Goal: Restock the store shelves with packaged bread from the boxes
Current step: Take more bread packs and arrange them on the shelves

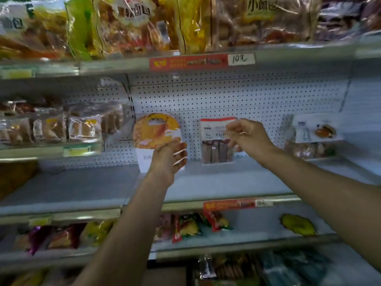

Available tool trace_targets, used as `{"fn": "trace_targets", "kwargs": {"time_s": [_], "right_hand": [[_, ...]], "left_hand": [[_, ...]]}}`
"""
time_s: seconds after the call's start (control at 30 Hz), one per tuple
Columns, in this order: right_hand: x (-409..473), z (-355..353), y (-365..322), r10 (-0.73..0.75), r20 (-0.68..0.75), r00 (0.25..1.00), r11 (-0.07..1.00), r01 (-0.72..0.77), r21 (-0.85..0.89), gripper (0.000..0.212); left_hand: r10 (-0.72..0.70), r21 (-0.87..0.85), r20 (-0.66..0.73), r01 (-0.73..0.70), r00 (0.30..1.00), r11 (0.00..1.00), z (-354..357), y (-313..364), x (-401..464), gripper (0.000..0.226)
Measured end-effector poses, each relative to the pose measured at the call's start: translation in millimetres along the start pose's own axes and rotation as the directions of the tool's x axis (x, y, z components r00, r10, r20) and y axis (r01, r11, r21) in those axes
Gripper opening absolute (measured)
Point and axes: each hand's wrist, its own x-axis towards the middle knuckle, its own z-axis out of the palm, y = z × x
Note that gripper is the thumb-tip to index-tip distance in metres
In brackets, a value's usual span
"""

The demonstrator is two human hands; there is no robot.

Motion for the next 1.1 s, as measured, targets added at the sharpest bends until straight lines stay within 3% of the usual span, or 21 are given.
{"fn": "trace_targets", "kwargs": {"time_s": [0.13,0.33,0.53,0.73,0.9,1.1], "right_hand": [[-26.6,-43.5,41.0,0.162,0.063,0.985,0.981,-0.167,0.098,0.015],[-67.8,-140.5,119.3,0.357,0.174,0.918,0.919,-0.378,0.111,0.018],[-104.7,-229.2,228.2,0.503,0.224,0.835,0.844,-0.530,0.078,0.011],[-156.6,-270.0,336.3,0.686,0.268,0.676,0.698,-0.716,0.021,0.007],[-208.2,-281.0,415.4,0.832,0.294,0.470,0.489,-0.872,0.011,0.010],[-269.1,-272.6,505.9,0.919,0.254,0.301,0.322,-0.946,-0.042,0.017]], "left_hand": [[-0.055,0.042,0.006,0.054,0.998,0.998,44.8,-42.8,-21.9,0.010],[-0.114,0.177,-0.028,0.117,0.993,0.977,124.1,-138.8,-60.9,0.009],[-0.321,0.137,-0.068,0.328,0.945,0.935,201.4,-268.0,-88.0,0.012],[-0.570,0.041,-0.152,0.581,0.807,0.813,223.2,-383.1,-132.4,0.011],[-0.678,0.011,-0.283,0.710,0.678,0.705,212.9,-461.2,-146.0,0.011],[-0.751,-0.034,-0.330,0.788,0.572,0.615,197.2,-545.7,-150.8,0.022]]}}
